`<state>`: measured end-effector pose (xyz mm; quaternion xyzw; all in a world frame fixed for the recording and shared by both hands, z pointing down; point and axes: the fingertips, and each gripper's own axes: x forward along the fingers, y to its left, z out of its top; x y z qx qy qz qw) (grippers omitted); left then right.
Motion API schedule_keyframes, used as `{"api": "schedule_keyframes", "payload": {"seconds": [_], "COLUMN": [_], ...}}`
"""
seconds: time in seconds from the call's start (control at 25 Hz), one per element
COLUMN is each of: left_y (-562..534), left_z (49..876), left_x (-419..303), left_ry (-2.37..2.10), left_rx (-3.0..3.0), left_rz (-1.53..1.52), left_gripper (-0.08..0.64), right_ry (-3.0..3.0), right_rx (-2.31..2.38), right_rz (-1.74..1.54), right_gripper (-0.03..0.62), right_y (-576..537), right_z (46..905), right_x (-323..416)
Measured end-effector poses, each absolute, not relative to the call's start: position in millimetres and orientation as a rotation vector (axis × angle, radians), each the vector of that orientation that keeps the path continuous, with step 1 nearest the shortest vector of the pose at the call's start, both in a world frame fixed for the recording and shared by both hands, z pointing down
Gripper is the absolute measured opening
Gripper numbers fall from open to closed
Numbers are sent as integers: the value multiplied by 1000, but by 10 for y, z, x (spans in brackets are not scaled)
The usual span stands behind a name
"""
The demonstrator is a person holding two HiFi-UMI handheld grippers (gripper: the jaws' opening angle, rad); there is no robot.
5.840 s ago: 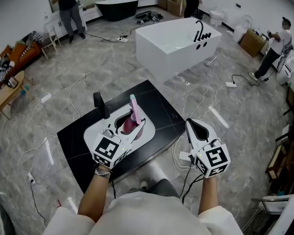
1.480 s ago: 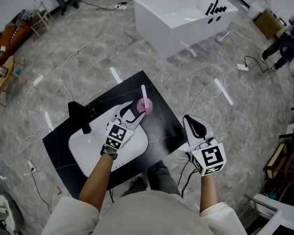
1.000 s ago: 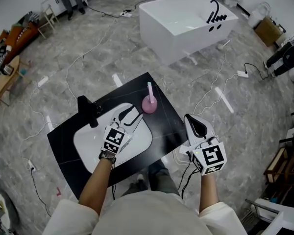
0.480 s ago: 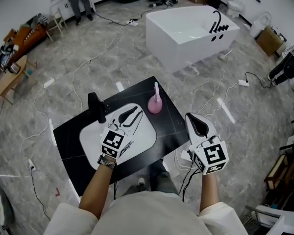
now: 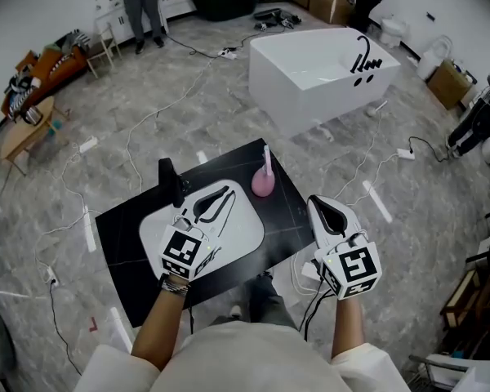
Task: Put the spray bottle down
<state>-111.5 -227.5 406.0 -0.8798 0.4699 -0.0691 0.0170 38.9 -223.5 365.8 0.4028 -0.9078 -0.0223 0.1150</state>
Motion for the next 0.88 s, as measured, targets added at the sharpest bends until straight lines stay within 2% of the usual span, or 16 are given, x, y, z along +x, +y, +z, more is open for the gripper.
{"api": "schedule_keyframes", "payload": {"seconds": [0.36, 0.88], "left_y": [-2024, -1958], "left_z": [3647, 3487], "left_x": [-1129, -1030], "left_ry": [1427, 1396], "left_rx": [-2670, -2672], "left_rz": [-243, -253], "left_gripper": [4, 3], "right_ry": [-2693, -2660], "right_rx": [1171, 1167], "right_rz": [-101, -115], "right_gripper": [6, 5], "right_y": [-2082, -2034], "right_z": [3394, 3356], "right_x": [341, 375]}}
